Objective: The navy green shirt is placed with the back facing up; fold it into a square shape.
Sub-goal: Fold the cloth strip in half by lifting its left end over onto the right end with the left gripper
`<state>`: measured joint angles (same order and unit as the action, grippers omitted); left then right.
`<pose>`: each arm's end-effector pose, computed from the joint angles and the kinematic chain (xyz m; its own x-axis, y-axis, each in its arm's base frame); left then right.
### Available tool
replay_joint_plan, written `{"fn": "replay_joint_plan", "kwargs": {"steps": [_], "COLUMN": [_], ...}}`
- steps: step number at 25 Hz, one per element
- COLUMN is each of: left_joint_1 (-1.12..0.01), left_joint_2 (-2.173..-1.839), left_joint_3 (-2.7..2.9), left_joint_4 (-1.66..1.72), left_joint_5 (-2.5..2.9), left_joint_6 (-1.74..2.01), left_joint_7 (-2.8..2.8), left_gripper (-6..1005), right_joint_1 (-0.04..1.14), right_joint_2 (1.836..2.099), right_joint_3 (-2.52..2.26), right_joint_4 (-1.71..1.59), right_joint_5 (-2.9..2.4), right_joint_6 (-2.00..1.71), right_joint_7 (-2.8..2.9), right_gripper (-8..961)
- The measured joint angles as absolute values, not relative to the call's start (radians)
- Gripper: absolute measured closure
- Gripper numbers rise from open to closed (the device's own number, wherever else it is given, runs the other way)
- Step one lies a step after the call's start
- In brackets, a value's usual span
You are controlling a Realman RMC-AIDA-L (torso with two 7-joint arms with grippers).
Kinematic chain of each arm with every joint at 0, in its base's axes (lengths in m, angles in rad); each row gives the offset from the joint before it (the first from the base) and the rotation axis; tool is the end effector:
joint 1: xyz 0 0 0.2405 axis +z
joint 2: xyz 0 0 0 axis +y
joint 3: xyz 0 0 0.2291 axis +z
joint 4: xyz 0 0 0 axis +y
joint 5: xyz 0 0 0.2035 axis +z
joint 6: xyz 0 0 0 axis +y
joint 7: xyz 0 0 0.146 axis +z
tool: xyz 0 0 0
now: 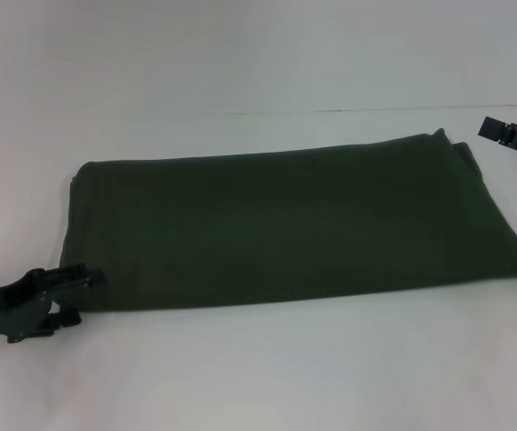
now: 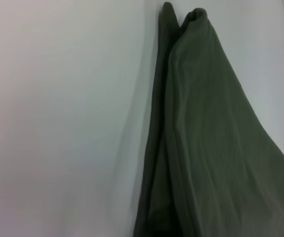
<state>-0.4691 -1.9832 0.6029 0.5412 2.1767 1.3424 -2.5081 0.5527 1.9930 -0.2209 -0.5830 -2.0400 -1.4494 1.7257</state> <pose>-0.3218 0.3044 0.0295 -0.2284 0.8674 0.4422 0.9701 0.1645 0.1784 0.2882 0.3432 0.0900 0.3479 -0.4914 -0.7984 -0.8812 -0.4623 -0.0994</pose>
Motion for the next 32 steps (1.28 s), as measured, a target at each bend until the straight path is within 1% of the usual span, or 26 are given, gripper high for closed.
{"fn": "replay_joint_plan", "kwargs": {"steps": [9, 14, 32], "left_joint_1": [-0.467, -0.466, -0.473], "left_joint_2": [-1.982, -1.974, -1.975], "left_joint_3": [0.602, 0.603, 0.603], "left_joint_4": [0.544, 0.541, 0.54], "left_joint_5": [2.177, 2.177, 2.2], "left_joint_6": [1.349, 1.374, 1.365], "left_joint_7": [-2.517, -2.53, -2.589], "left_gripper": [111, 112, 111], "right_joint_1": [0.552, 0.552, 0.552], "right_joint_2": [1.993, 1.993, 1.993], "right_joint_3": [-0.221, -0.221, -0.221], "right_joint_4": [-0.583, -0.583, -0.583], "right_joint_5": [-2.04, -2.04, -2.04], "right_joint_6": [-1.449, -1.449, -1.447], "right_joint_7": [1.727, 1.728, 1.729], "right_gripper": [28, 28, 28]}}
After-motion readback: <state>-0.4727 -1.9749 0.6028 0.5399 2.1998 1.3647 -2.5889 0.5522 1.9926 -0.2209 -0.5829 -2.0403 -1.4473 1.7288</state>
